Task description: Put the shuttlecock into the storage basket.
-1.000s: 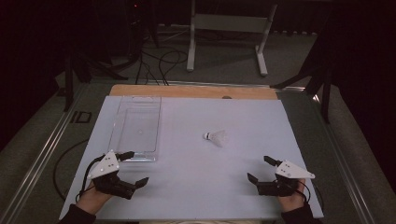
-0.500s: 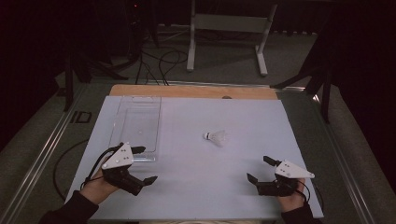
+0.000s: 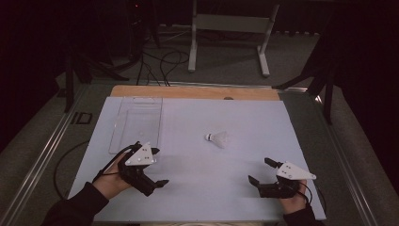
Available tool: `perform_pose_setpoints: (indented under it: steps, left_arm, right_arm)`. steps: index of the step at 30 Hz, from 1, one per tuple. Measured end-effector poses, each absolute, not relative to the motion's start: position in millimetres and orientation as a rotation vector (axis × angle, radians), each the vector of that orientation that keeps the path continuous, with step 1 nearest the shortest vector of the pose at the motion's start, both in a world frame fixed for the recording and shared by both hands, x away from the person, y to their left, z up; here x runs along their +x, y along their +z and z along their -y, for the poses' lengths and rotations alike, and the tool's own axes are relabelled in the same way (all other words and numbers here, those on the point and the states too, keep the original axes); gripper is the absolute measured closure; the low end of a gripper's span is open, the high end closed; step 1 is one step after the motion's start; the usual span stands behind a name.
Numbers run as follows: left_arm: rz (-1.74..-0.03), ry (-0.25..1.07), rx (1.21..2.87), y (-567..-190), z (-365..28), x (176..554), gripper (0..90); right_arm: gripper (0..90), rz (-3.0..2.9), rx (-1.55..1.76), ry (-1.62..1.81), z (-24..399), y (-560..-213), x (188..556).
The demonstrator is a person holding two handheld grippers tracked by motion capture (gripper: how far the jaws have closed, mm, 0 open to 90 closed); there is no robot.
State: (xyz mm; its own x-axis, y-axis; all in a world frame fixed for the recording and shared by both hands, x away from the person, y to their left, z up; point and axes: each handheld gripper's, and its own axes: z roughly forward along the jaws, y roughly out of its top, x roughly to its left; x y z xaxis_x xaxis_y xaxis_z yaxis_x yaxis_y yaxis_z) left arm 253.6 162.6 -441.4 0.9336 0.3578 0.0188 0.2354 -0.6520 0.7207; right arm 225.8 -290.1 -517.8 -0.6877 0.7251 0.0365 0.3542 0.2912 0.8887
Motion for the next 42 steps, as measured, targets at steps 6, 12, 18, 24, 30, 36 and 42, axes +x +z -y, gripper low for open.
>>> perform_pose_setpoints:
  steps: [6,12,18,24,30,36,42]
  left_arm:
    - [-0.411,0.167,2.352,-436.4,-150.0,258.2,0.1]
    - [-0.385,0.155,2.435,-434.4,-135.3,262.6,0.0]
    - [-0.309,0.15,2.499,-435.6,-122.7,265.0,0.1]
    - [-0.236,0.122,2.553,-435.8,-111.2,268.6,0.1]
    - [-0.166,0.082,2.604,-431.9,-101.8,273.8,0.0]
    - [-0.114,0.076,2.627,-431.2,-91.8,278.0,0.1]
    - [-0.086,0.063,2.638,-432.2,-81.7,282.1,0.1]
  right_arm:
    - [8.4,-2.192,0.972,1.365,290.1,-517.8,225.7]
    - [8.4,-2.193,0.971,1.367,290.1,-517.8,225.7]
    - [8.4,-2.194,0.969,1.371,290.1,-517.8,225.8]
    - [8.4,-2.195,0.964,1.37,290.0,-517.5,225.5]
    - [8.4,-2.198,0.963,1.369,289.7,-517.5,225.5]
    - [8.4,-2.195,0.963,1.369,289.8,-517.3,225.4]
    - [8.4,-2.196,0.963,1.368,289.9,-517.5,225.5]
